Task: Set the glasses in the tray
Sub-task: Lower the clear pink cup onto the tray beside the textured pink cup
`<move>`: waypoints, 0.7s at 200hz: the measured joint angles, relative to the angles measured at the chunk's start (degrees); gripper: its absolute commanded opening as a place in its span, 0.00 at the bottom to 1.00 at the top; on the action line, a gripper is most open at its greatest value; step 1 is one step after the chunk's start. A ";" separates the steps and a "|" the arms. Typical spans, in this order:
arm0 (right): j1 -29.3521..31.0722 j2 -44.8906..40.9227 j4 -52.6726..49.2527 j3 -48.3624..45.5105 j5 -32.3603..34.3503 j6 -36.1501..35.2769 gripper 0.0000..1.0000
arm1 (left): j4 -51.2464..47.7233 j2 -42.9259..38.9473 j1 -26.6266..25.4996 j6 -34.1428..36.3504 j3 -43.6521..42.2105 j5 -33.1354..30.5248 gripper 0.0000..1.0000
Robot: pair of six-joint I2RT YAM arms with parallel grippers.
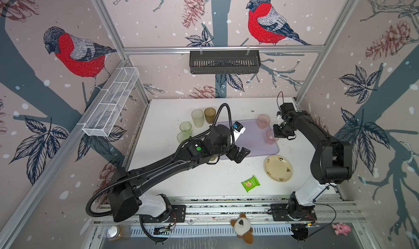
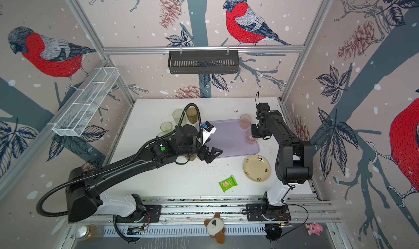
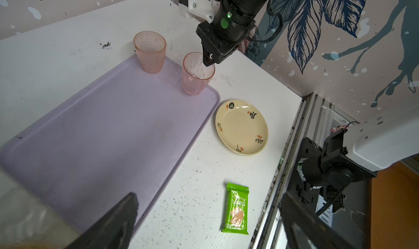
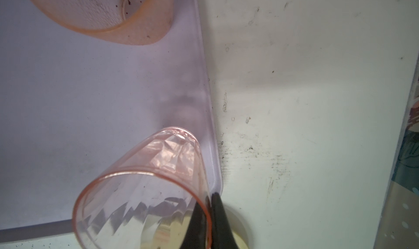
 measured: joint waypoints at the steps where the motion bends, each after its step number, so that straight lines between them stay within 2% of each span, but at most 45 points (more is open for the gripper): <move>1: 0.00 0.02 0.00 0.00 -0.02 0.00 0.02 | 0.00 0.00 0.00 0.00 0.00 0.00 0.98; 140: -0.22 3.85 1.99 1.22 -0.37 -0.04 0.03 | 0.00 0.66 -0.37 0.02 0.02 -0.15 0.98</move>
